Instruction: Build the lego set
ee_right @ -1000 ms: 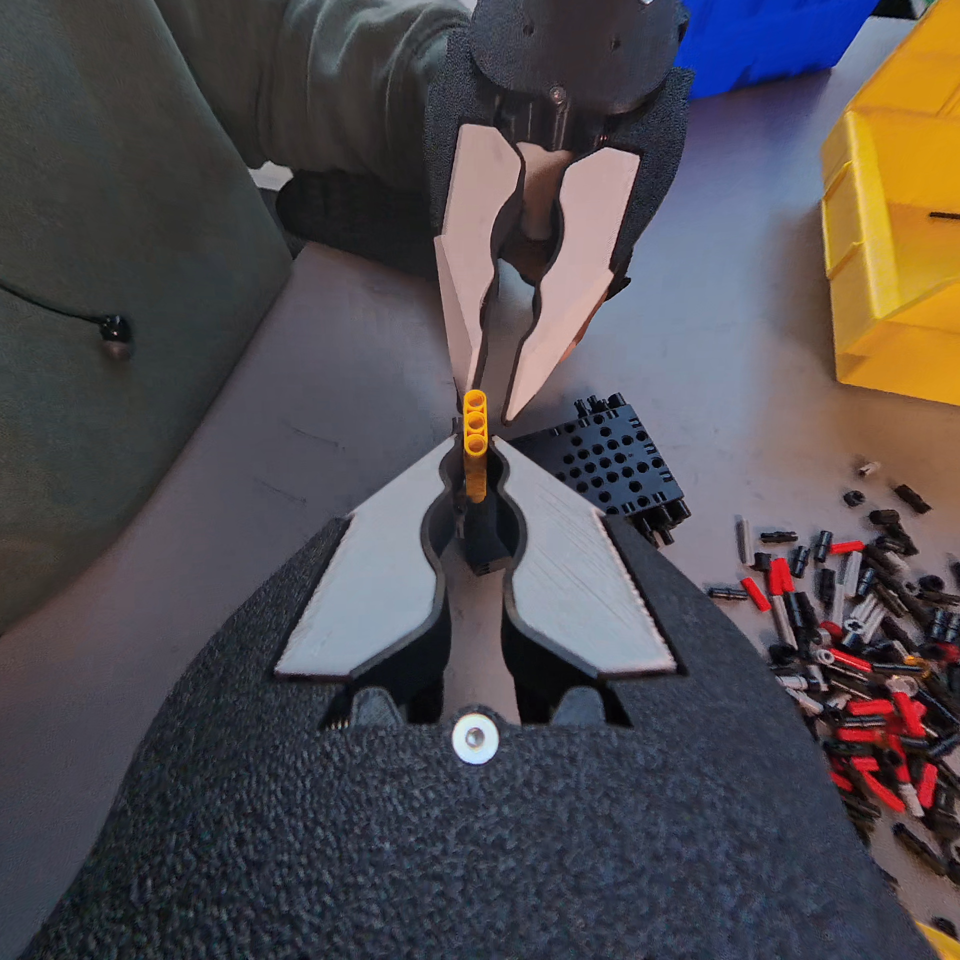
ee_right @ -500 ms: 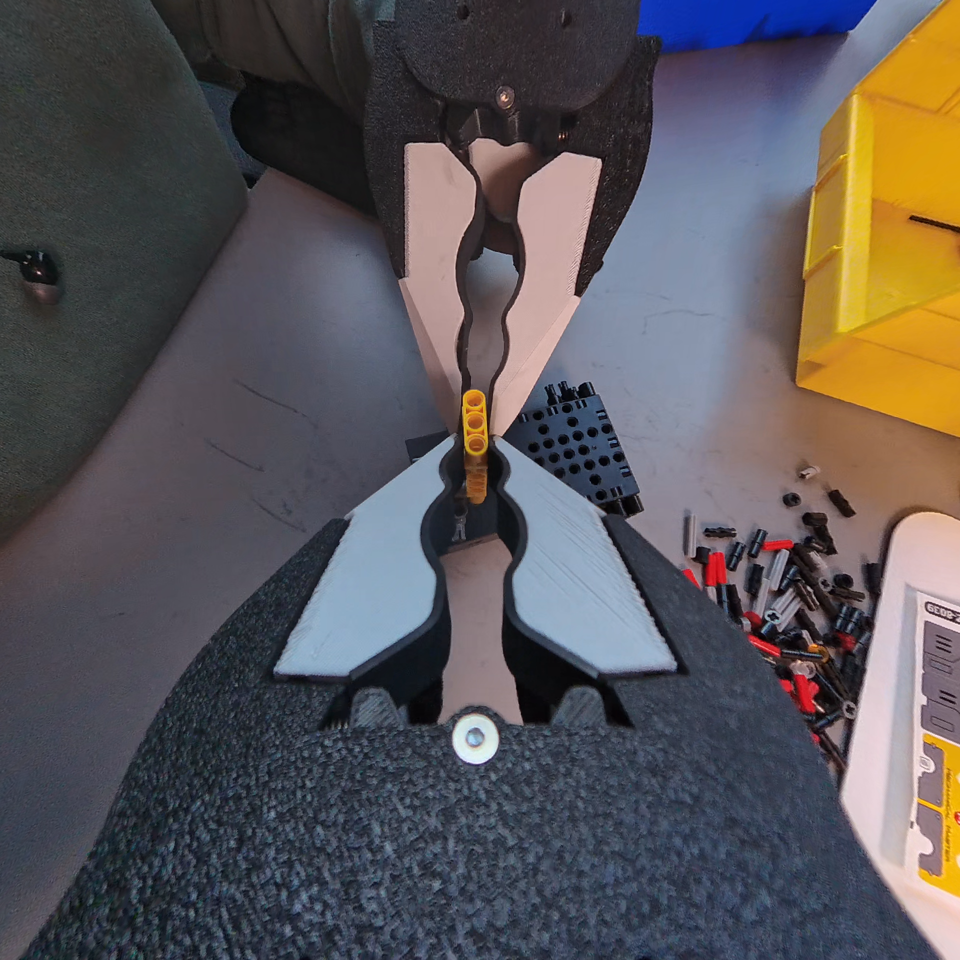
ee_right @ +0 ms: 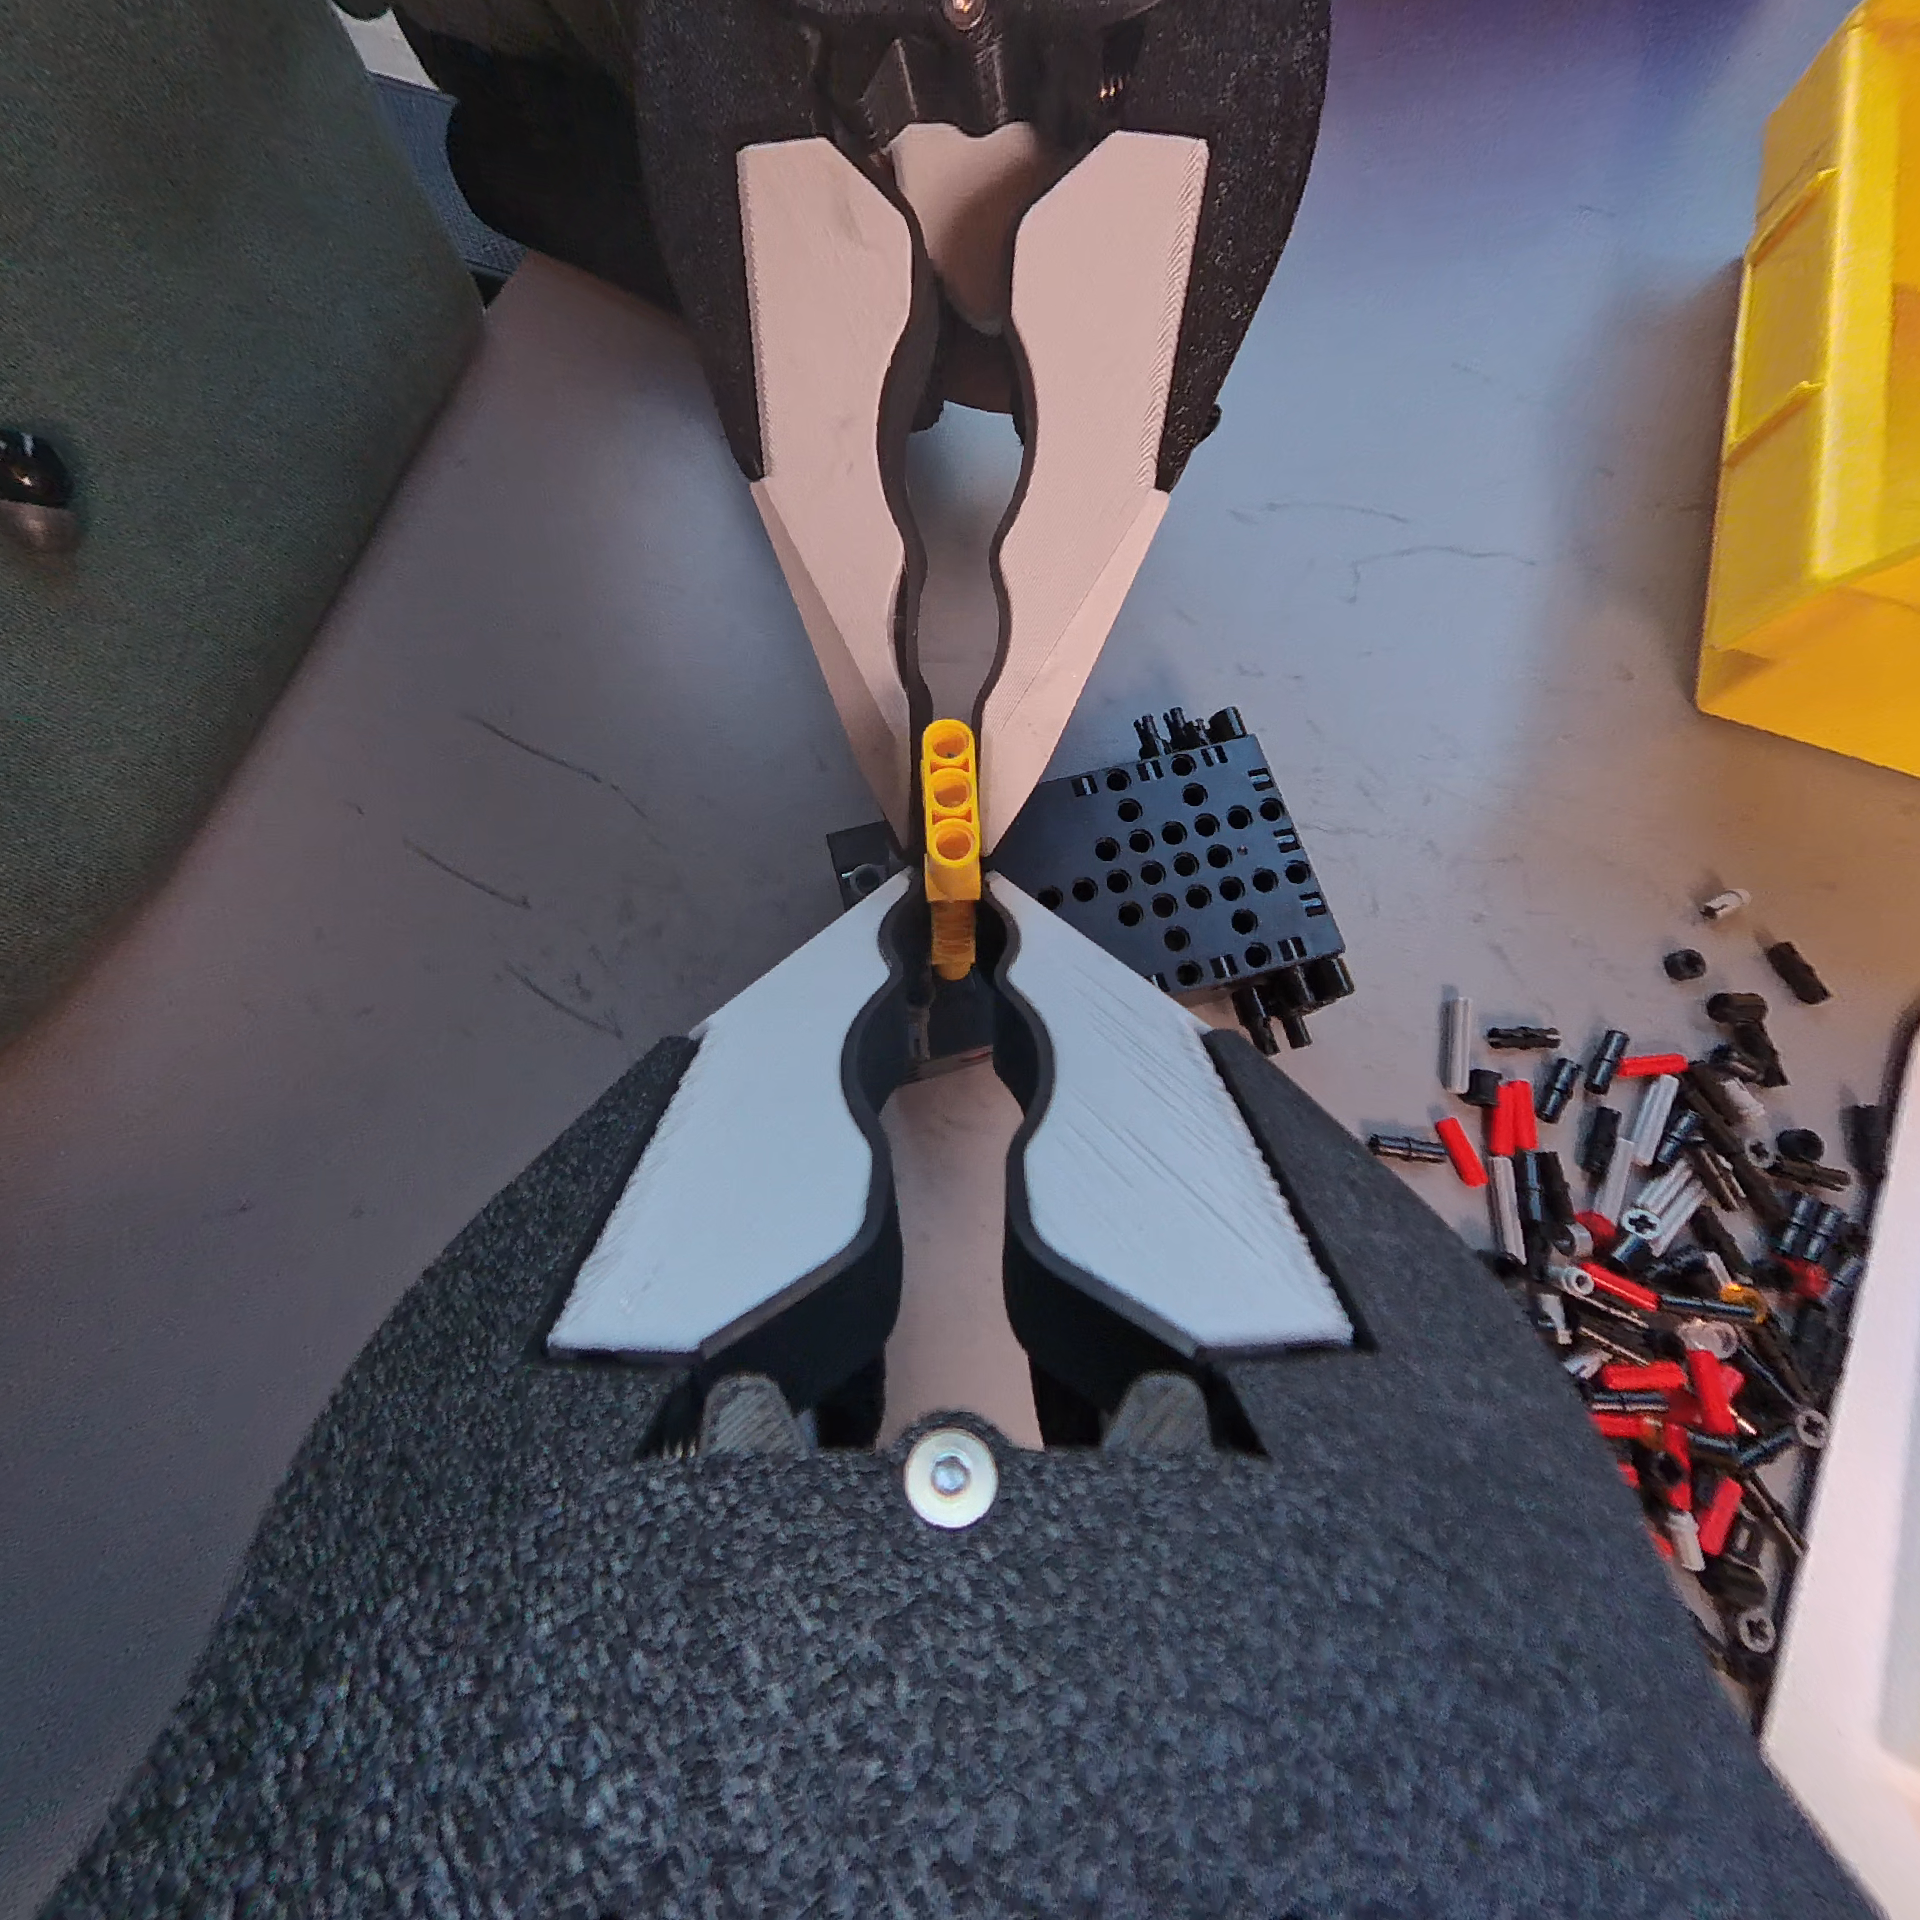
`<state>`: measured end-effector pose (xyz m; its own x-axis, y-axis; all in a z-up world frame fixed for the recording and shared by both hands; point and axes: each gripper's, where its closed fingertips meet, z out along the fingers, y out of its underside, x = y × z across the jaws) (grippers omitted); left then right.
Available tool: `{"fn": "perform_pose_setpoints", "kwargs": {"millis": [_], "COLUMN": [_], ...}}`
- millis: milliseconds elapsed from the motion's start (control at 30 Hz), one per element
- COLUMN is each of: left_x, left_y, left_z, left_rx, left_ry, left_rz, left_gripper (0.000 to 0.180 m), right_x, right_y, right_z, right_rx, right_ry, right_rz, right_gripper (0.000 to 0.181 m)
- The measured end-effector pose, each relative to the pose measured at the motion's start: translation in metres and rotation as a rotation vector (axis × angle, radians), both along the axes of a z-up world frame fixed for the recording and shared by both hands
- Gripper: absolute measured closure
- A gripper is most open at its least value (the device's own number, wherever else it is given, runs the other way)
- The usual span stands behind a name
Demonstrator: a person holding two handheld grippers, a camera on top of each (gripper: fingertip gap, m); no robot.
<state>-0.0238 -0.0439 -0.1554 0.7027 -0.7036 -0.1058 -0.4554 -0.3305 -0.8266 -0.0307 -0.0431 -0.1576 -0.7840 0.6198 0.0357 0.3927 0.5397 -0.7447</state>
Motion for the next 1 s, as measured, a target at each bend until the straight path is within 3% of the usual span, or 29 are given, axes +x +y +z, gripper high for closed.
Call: {"fn": "perform_pose_setpoints", "kwargs": {"millis": [200,433,667,1000], "left_x": [0.0,0.001,-0.002,-0.002], "left_y": [-0.004,-0.013,-0.014,-0.013], "left_z": [0.0,-0.002,-0.004,-0.005], "left_rx": [0.032,-0.002,0.003,0.029], "left_ry": [0.025,-0.016,0.013,0.054], "left_rz": [-0.043,-0.122,-0.131,-0.123], "left_gripper": [0.171,0.154,0.168,0.173], "right_x": [0.0,-0.002,-0.001,0.001], "right_y": [-0.003,-0.004,-0.008,-0.01], "right_z": [0.001,0.001,0.001,0.0], "right_rx": [0.031,0.045,0.052,0.059], "right_ry": [0.015,0.031,0.044,0.05], "right_rz": [0.019,0.018,0.034,0.046], "right_gripper": [0.175,0.175,0.175,0.175]}}
